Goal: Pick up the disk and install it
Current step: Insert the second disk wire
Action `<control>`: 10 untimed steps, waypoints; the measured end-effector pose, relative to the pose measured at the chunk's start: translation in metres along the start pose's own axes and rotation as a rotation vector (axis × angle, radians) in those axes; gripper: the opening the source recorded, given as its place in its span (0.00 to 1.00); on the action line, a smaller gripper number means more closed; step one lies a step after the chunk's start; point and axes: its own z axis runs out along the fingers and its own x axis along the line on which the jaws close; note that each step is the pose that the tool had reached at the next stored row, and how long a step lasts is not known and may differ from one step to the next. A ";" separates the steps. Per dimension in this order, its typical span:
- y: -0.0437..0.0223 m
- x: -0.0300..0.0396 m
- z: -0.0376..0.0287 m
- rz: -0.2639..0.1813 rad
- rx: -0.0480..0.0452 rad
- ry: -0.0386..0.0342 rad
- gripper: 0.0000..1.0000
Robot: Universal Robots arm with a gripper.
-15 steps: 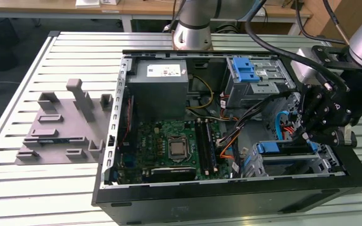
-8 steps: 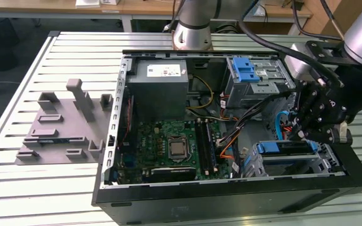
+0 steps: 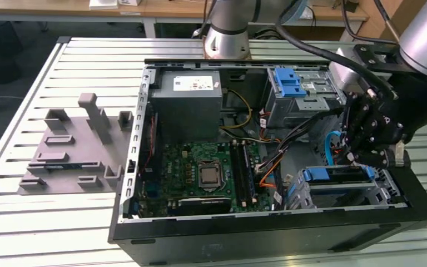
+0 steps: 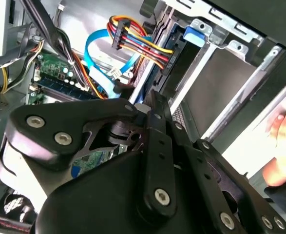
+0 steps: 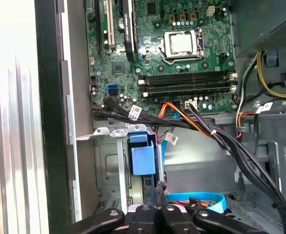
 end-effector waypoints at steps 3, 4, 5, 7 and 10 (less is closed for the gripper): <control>0.0006 -0.0010 -0.0078 0.000 0.0000 0.0001 0.11; 0.0007 -0.0013 -0.0102 0.000 0.0000 0.0001 0.11; 0.0008 -0.0016 -0.0123 0.000 0.0000 0.0002 0.11; 0.0011 -0.0022 -0.0164 0.000 0.0000 0.0002 0.11; 0.0015 -0.0026 -0.0212 0.000 0.0000 0.0001 0.11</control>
